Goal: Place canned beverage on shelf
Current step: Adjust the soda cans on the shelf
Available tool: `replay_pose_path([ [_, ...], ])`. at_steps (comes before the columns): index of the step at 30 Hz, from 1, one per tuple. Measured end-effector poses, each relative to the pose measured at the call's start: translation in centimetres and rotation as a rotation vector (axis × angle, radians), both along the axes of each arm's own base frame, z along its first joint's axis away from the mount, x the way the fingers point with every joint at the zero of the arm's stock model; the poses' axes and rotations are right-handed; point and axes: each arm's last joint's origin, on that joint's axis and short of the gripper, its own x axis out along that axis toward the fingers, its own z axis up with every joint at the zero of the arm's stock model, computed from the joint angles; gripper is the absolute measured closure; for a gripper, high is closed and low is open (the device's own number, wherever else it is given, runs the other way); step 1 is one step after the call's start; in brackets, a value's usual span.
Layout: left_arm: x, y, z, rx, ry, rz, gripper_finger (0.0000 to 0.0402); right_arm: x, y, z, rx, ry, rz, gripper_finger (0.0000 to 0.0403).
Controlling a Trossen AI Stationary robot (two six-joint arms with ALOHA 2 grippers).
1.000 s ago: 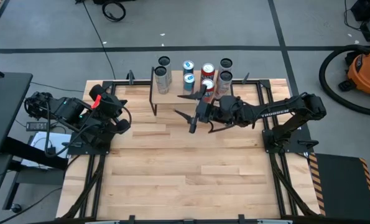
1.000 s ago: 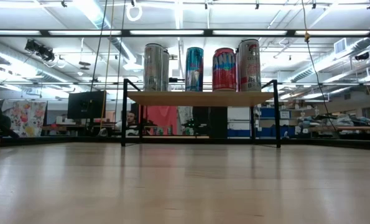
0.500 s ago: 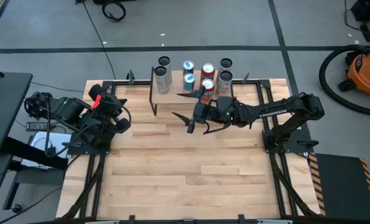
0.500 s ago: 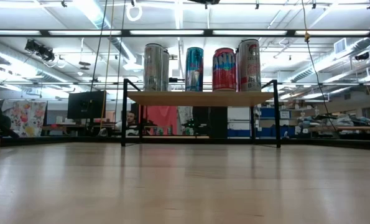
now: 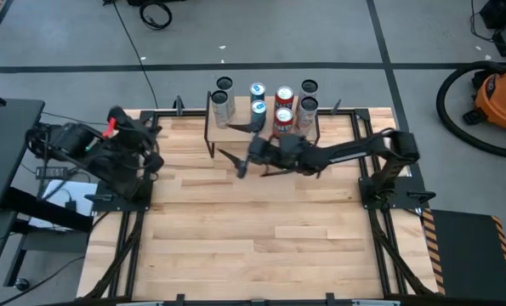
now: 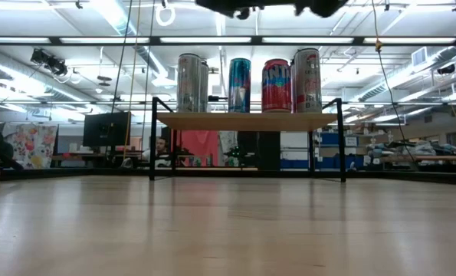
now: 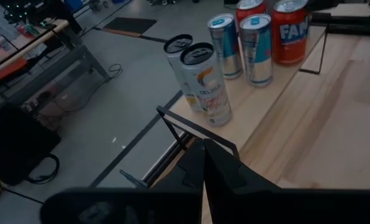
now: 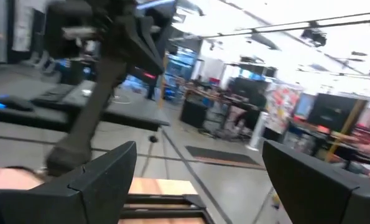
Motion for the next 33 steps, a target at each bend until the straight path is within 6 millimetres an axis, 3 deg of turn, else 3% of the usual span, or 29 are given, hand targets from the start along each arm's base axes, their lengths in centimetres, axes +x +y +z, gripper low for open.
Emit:
replay_pose_path([
  [6,-0.9,0.4,0.2,-0.017,-0.002,-0.024,0.0395,3.6,-0.1,0.4,-0.004,0.005,-0.250,0.0044],
  [9,-0.9,0.3,0.1,-0.016,0.033,-0.054,0.0395,5.2,-0.1,0.5,0.029,-0.024,-0.292,0.0044],
  [18,-0.9,0.3,0.1,0.009,0.085,-0.094,0.0395,9.3,-0.5,-1.4,0.093,-0.024,-0.559,0.0044],
  [26,-1.3,0.4,0.1,0.026,0.124,-0.136,0.0395,10.9,-1.7,-3.5,0.211,-0.096,-0.736,0.0045],
  [33,-1.9,0.7,0.2,0.044,0.150,-0.171,0.0395,10.7,-2.2,-3.3,0.311,-0.190,-0.780,0.0048],
])
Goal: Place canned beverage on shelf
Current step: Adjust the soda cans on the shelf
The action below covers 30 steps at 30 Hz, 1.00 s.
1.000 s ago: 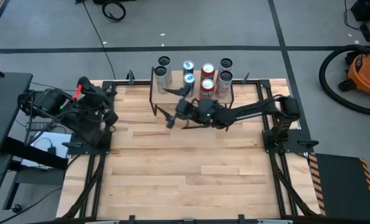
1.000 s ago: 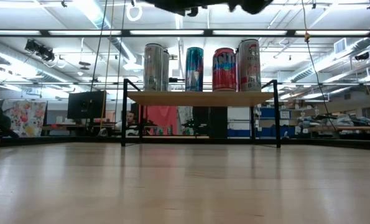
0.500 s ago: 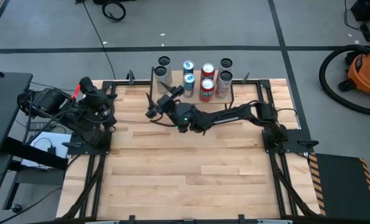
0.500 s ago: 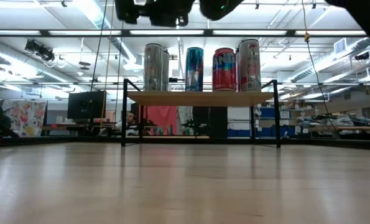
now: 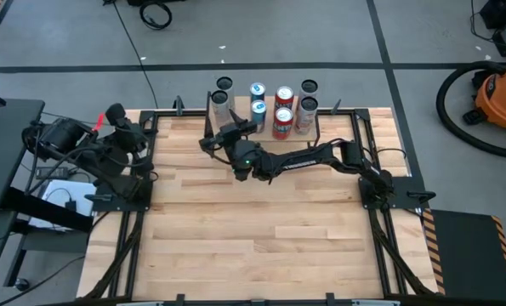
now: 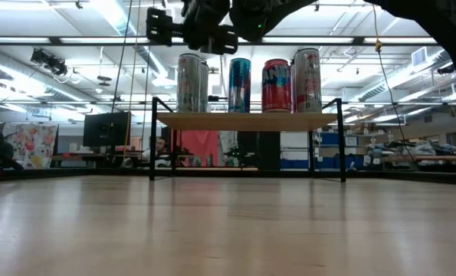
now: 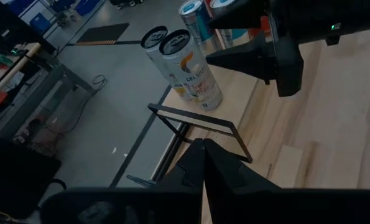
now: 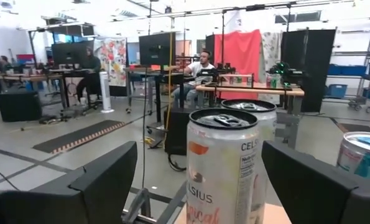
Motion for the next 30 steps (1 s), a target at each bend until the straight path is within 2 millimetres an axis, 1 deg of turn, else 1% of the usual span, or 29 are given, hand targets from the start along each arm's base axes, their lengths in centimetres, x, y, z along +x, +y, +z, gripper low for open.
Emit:
replay_pose_path([
  [8,-1.6,0.7,0.2,-0.023,-0.023,-0.029,0.0395,0.0,0.0,-0.1,0.011,-0.008,-0.014,0.0055],
  [14,-2.9,1.3,0.4,-0.044,-0.067,-0.026,0.0395,0.3,0.1,-0.7,0.037,-0.009,0.052,0.0056],
  [20,-3.0,1.3,0.4,-0.059,-0.067,-0.034,0.0395,0.3,-0.5,-0.9,0.045,-0.004,0.044,0.0056],
  [30,-3.0,1.3,0.4,-0.056,-0.061,-0.040,0.0395,0.2,-2.4,-0.9,0.057,-0.038,0.049,0.0056],
])
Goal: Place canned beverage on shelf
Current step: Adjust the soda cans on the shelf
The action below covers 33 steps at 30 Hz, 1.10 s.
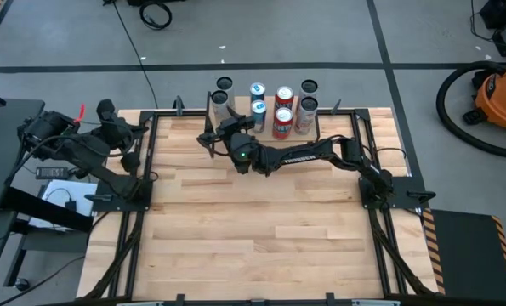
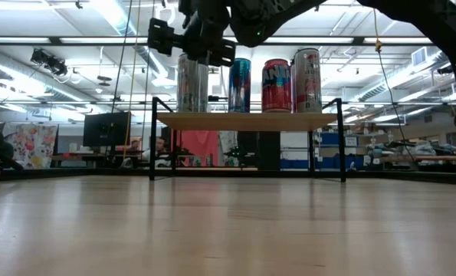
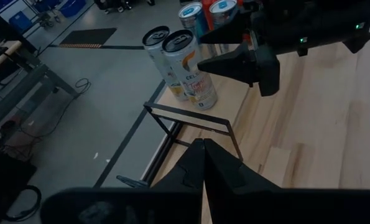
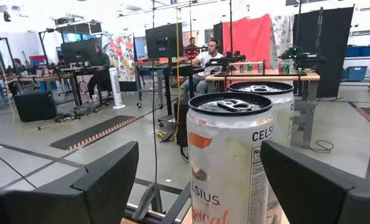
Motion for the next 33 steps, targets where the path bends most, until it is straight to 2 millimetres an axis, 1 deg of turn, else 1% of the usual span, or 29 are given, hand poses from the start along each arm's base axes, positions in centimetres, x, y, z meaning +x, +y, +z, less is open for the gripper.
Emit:
replay_pose_path([
  [4,0.0,0.0,0.0,0.000,0.000,0.000,0.0395,0.0,-0.1,-0.1,-0.003,0.009,0.013,0.0056],
  [11,0.0,0.0,0.0,0.001,0.000,-0.001,0.0395,0.3,0.1,0.0,-0.025,0.011,0.130,0.0056],
  [15,0.0,0.0,0.0,0.000,0.000,0.000,0.0395,0.5,0.2,0.0,-0.058,0.047,0.194,0.0056],
  [23,0.0,0.0,0.0,0.000,0.000,0.000,0.0395,0.6,0.9,0.0,-0.122,0.138,0.222,0.0054],
  [27,0.0,0.0,0.0,0.000,0.000,0.000,0.0395,0.7,1.4,0.0,-0.155,0.175,0.254,0.0040],
  [33,0.0,0.0,0.0,-0.001,-0.001,0.000,0.0395,0.7,1.5,0.0,-0.194,0.229,0.259,0.0008],
])
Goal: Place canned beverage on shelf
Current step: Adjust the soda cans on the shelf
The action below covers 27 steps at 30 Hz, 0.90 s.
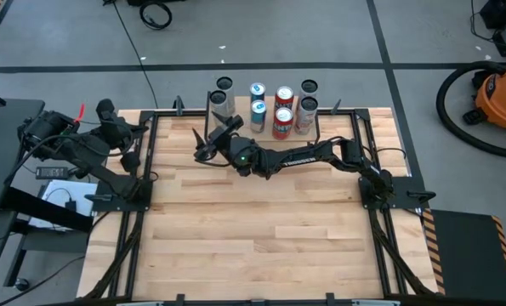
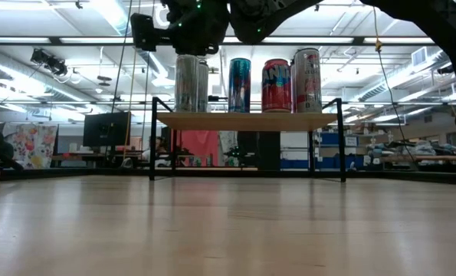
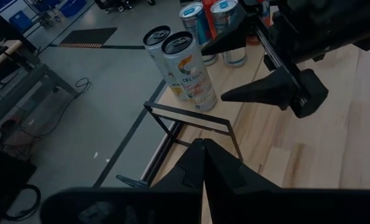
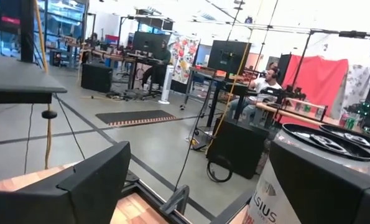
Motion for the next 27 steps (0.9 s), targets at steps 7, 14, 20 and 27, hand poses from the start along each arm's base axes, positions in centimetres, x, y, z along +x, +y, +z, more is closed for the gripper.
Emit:
replay_pose_path([
  [7,0.0,0.0,0.0,-0.003,-0.003,0.002,0.0395,0.2,0.2,0.0,-0.009,-0.001,0.076,0.0005],
  [14,0.0,0.0,0.0,-0.003,-0.002,0.002,0.0395,0.1,0.3,0.1,-0.009,-0.012,0.063,0.0005],
  [20,0.0,0.0,0.0,0.011,0.010,-0.008,0.0395,-0.4,0.0,0.0,0.051,-0.038,-0.160,0.0005],
  [27,0.0,0.0,0.0,0.014,0.012,-0.010,0.0395,-0.5,-1.2,-0.8,0.184,-0.123,-0.189,0.0005],
])
